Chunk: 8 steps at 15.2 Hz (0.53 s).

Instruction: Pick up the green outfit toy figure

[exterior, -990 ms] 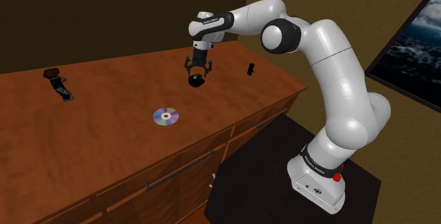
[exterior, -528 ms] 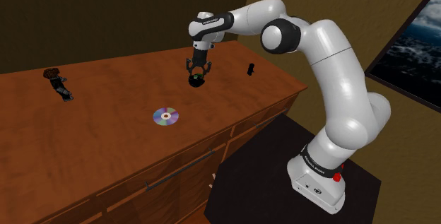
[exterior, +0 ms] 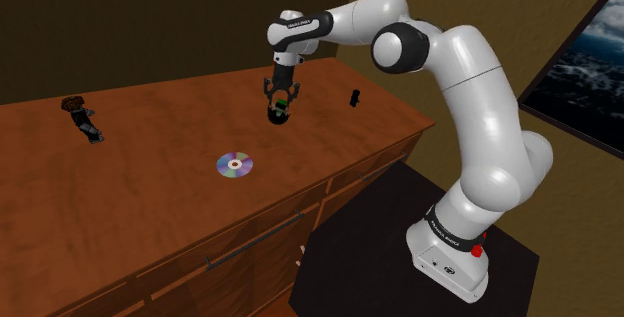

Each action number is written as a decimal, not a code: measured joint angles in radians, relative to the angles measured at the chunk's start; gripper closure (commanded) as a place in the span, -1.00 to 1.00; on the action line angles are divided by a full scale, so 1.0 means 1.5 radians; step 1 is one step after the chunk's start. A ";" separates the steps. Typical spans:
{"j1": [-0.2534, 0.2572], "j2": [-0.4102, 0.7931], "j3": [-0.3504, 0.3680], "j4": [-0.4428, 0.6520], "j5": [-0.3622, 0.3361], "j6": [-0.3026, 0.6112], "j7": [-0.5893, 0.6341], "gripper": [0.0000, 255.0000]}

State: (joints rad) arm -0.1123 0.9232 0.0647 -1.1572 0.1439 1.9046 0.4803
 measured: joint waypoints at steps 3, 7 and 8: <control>0.000 -0.016 0.000 -0.001 0.000 -0.014 0.004 1.00; -0.001 -0.033 0.000 0.006 0.000 -0.038 0.007 1.00; -0.001 -0.038 0.000 0.007 -0.001 -0.044 0.007 1.00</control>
State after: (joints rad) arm -0.1143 0.8663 0.0651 -1.1471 0.1431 1.8383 0.4907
